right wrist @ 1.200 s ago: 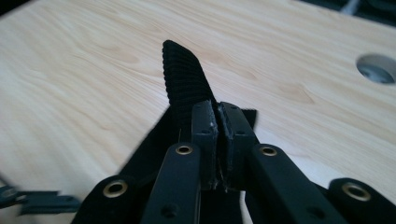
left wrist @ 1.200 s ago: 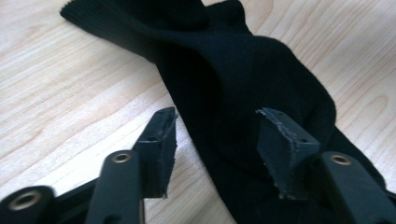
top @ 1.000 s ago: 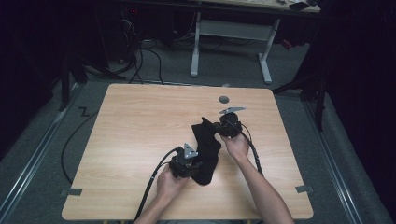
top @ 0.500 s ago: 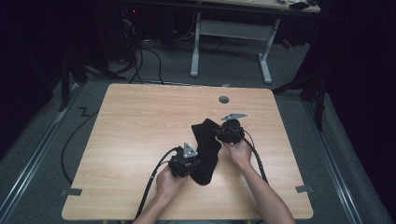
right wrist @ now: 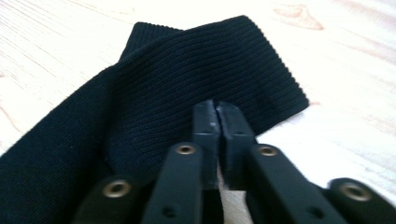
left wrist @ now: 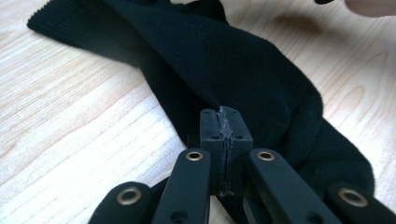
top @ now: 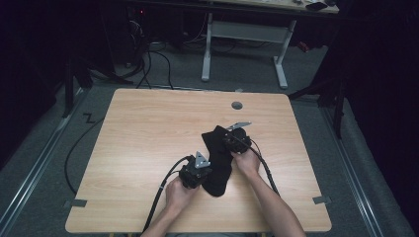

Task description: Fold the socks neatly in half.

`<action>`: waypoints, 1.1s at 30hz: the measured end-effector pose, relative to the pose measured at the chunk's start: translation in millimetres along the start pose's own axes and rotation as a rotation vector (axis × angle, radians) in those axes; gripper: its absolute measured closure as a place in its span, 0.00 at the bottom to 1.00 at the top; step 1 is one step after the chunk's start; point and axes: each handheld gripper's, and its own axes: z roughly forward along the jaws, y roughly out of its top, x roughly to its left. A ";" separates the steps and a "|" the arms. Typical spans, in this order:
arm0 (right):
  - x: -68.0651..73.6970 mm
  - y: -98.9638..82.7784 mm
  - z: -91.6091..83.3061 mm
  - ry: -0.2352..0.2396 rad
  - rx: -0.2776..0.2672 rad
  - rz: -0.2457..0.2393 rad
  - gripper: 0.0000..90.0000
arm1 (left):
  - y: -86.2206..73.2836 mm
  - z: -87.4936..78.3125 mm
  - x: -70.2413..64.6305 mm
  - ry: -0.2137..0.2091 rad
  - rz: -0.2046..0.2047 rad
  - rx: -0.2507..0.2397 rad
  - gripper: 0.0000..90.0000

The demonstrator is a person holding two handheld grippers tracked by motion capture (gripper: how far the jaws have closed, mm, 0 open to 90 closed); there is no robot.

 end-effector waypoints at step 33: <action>3.5 16.9 -13.1 -0.059 -0.021 -0.104 0.99 | 0.4 -18.4 10.5 -0.058 -0.058 -0.061 1.00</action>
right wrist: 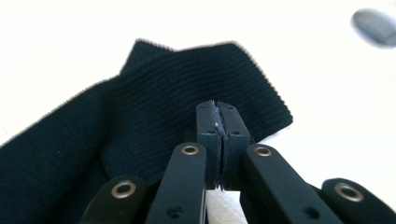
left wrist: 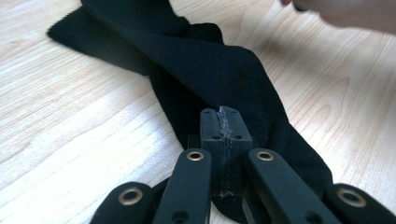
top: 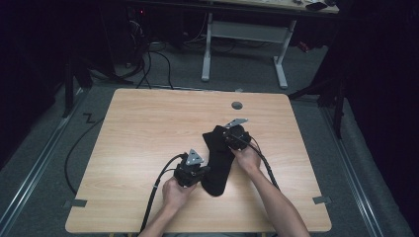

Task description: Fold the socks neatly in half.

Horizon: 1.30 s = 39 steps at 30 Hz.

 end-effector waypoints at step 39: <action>9.0 -23.4 -28.5 0.096 -0.059 0.013 0.77 | -10.1 -14.5 -6.0 0.048 -0.032 0.017 0.64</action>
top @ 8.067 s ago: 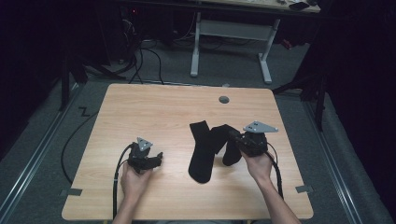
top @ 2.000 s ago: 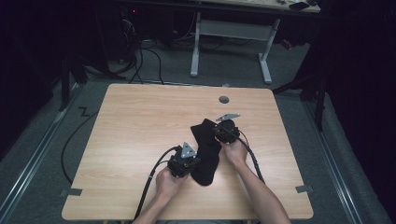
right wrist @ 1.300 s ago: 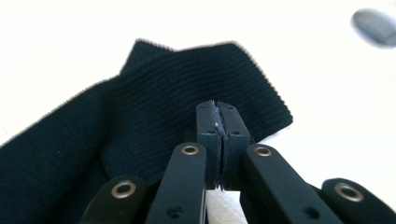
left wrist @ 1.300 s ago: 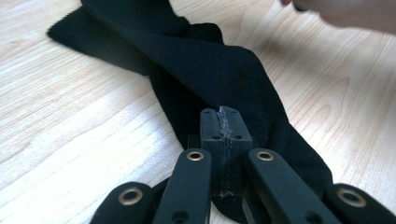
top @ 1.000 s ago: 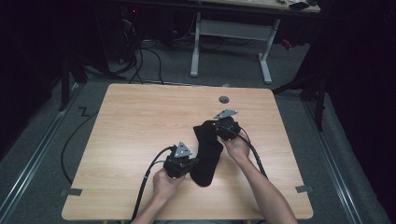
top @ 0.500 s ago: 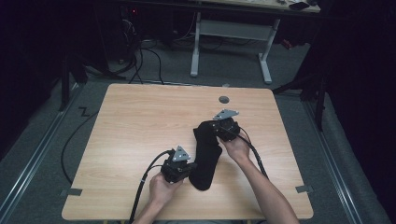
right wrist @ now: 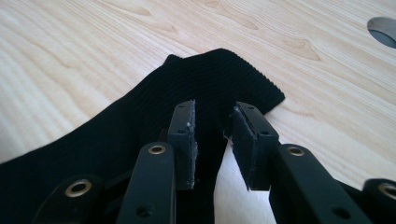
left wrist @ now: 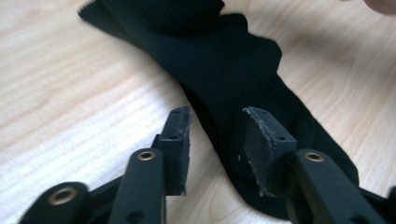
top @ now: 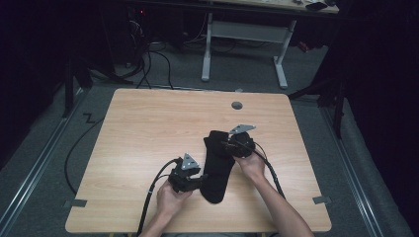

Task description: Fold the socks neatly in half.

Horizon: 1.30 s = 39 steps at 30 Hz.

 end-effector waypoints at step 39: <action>10.8 -40.4 -10.4 0.026 -0.008 0.014 0.89 | 6.9 12.7 -28.5 0.001 0.132 0.035 0.59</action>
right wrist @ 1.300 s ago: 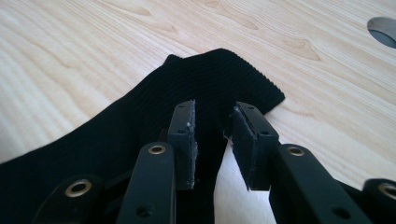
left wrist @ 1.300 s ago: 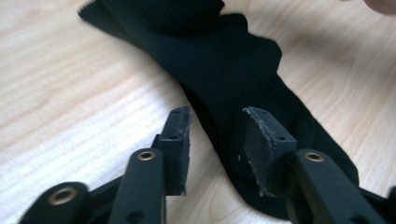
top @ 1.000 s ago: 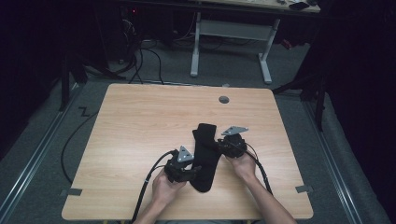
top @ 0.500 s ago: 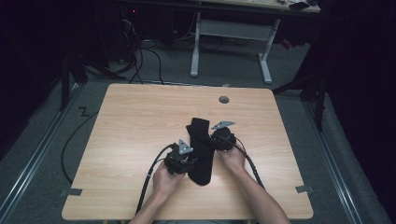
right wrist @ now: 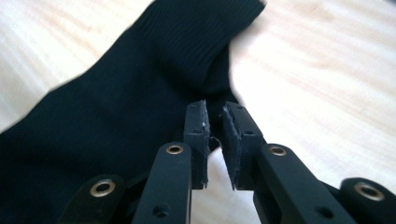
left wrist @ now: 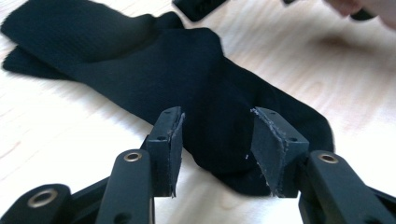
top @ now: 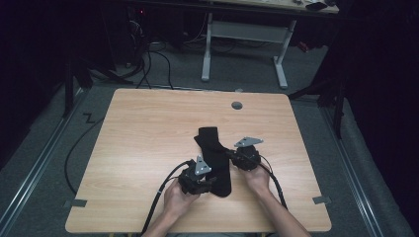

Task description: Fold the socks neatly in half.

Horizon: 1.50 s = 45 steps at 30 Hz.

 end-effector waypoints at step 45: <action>32.9 -7.1 14.4 0.007 0.009 0.007 0.74 | 13.5 6.3 25.9 0.028 -0.018 0.011 0.93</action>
